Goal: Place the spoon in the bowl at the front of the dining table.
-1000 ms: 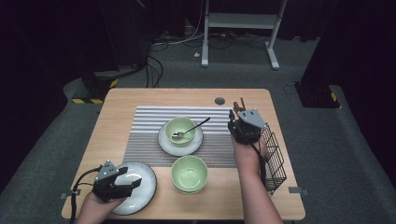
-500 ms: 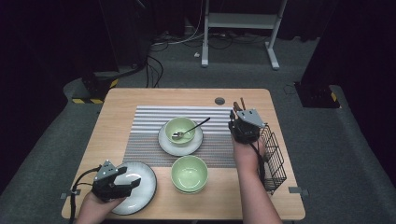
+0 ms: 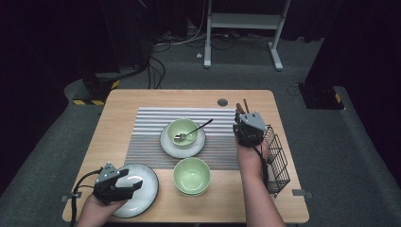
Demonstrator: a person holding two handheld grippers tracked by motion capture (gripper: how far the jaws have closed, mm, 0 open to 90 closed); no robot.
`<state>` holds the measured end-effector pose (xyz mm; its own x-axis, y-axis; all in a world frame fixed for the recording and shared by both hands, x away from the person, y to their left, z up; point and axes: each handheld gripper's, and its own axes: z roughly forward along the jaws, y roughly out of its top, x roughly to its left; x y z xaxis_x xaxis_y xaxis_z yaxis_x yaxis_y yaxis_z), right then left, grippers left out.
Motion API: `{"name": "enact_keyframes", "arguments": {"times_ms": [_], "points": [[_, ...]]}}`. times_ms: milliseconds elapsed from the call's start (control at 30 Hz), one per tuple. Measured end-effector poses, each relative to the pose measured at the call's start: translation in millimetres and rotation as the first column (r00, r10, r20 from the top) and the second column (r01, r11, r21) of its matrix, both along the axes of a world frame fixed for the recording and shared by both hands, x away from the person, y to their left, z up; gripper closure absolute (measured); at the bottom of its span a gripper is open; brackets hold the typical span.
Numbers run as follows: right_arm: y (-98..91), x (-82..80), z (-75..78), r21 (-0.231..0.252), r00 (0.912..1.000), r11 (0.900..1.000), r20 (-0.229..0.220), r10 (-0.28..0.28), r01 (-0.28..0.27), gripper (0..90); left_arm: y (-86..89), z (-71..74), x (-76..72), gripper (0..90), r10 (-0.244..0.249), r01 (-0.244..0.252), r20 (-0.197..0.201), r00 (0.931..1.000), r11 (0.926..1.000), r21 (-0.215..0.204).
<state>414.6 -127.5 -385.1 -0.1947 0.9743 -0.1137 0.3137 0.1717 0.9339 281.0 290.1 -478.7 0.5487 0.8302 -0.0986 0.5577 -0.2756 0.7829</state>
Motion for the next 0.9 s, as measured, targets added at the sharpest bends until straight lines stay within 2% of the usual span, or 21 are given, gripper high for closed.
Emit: {"name": "enact_keyframes", "arguments": {"times_ms": [433, 900], "points": [[-4.0, -15.0, 3.3, 0.0, 0.9994, 0.9996, 0.023, 0.027, -0.027, 74.5, 2.2, 0.9, 0.7, 24.1, 0.012, -0.012, 0.008, 0.9999, 0.9999, 0.005], [-10.1, -34.6, 9.4, -0.003, 0.996, 0.9988, 0.075, 0.049, -0.049, 76.0, 2.3, 0.9, 1.1, 24.0, 0.018, -0.018, 0.009, 0.9998, 0.9998, 0.007]]}}
